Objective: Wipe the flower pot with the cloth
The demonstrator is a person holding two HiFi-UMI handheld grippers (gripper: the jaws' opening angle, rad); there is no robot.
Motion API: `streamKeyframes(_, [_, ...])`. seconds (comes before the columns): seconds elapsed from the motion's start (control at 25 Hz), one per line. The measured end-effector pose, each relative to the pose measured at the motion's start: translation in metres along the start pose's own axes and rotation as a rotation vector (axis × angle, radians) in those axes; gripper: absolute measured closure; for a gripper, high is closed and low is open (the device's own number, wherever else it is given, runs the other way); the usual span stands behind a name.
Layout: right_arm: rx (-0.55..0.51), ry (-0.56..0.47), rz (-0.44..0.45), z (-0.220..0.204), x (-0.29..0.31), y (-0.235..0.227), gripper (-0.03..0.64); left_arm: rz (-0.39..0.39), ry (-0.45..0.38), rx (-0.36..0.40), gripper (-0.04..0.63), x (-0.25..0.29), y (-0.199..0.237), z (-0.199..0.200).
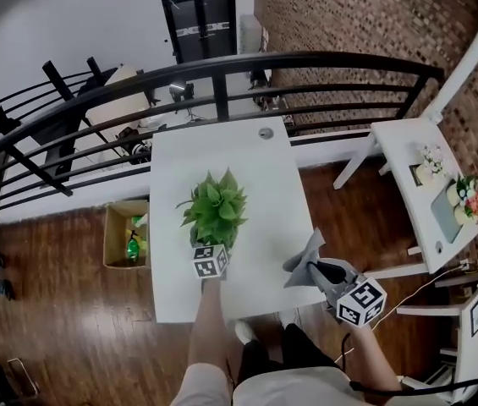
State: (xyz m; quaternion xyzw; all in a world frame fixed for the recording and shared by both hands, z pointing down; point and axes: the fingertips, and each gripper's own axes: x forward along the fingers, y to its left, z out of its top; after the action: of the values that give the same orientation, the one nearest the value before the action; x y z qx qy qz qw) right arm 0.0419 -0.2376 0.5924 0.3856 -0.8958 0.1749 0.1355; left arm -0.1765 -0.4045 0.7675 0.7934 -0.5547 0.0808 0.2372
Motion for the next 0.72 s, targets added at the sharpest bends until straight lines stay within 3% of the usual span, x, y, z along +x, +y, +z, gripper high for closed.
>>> streamKeyframes(0.36, [-0.033,-0.041,0.083,0.019,0.014,0.026,0.619,-0.125,0.036,-0.23,0.095,-0.037,-0.023,0.004])
streamKeyframes(0.56, [-0.049,-0.065,0.115,0.029,0.016,0.038,0.62,-0.233,-0.092,-0.454,0.095,-0.065,-0.035,0.037])
streamKeyframes(0.72, [-0.088,-0.087,0.121,0.044,0.016,0.038,0.619,-0.351,-0.177,-0.59,0.095,-0.089,-0.052,0.076])
